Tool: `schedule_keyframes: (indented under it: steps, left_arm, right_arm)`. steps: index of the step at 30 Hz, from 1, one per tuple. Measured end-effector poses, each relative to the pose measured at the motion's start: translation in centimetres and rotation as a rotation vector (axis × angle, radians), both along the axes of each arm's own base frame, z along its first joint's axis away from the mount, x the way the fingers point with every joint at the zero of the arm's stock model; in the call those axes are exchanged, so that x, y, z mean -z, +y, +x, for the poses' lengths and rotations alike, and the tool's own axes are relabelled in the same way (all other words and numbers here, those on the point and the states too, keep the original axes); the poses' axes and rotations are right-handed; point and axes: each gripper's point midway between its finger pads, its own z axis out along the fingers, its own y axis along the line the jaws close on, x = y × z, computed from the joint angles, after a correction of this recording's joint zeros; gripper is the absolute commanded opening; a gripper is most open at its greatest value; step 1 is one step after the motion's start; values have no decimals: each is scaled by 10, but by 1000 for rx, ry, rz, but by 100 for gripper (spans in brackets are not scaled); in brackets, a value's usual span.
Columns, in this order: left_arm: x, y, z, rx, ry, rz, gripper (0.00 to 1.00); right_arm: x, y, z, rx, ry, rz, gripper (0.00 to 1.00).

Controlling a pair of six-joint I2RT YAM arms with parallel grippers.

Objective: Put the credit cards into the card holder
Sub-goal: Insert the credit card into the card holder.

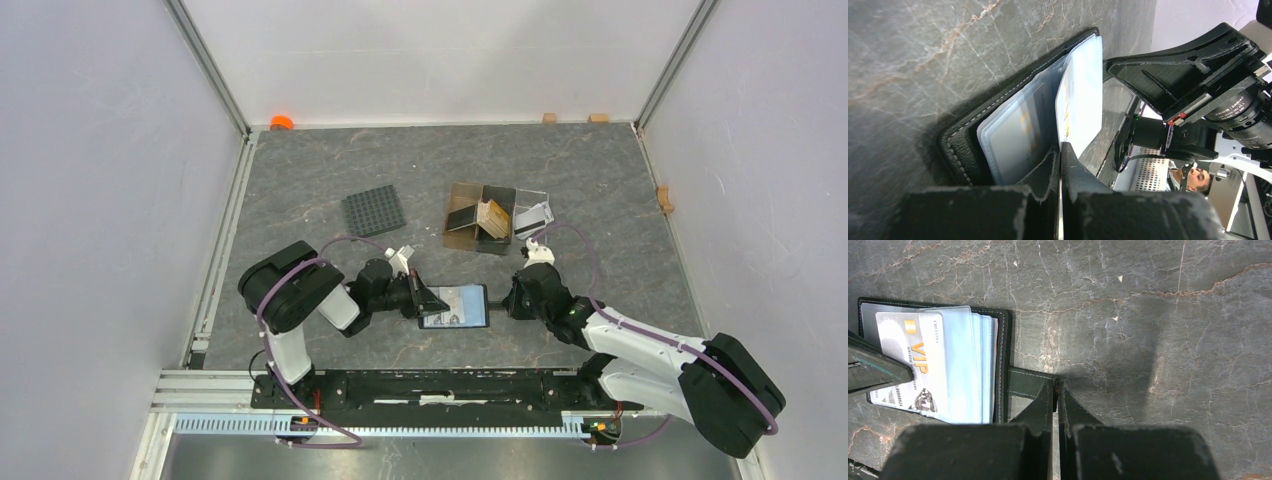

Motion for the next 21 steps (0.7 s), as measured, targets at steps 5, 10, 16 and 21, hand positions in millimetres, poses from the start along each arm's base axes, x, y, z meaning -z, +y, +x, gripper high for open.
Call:
schedule_keyframes:
  steps: [5, 10, 16, 21]
  left_arm:
    - [1, -12, -3, -5, 0, -21, 2]
    - [1, -18, -5, -12, -2, -26, 5]
    - [1, -22, -4, -17, 4, -7, 22]
    - [-4, -19, -2, -36, -1, 63, 34]
  right_arm:
    - [0, 0, 0, 0, -3, -3, 0]
    - [0, -1, 1, 6, -7, -10, 0]
    - [0, -4, 1, 16, -11, -19, 0]
    - [0, -7, -2, 21, -8, -32, 0]
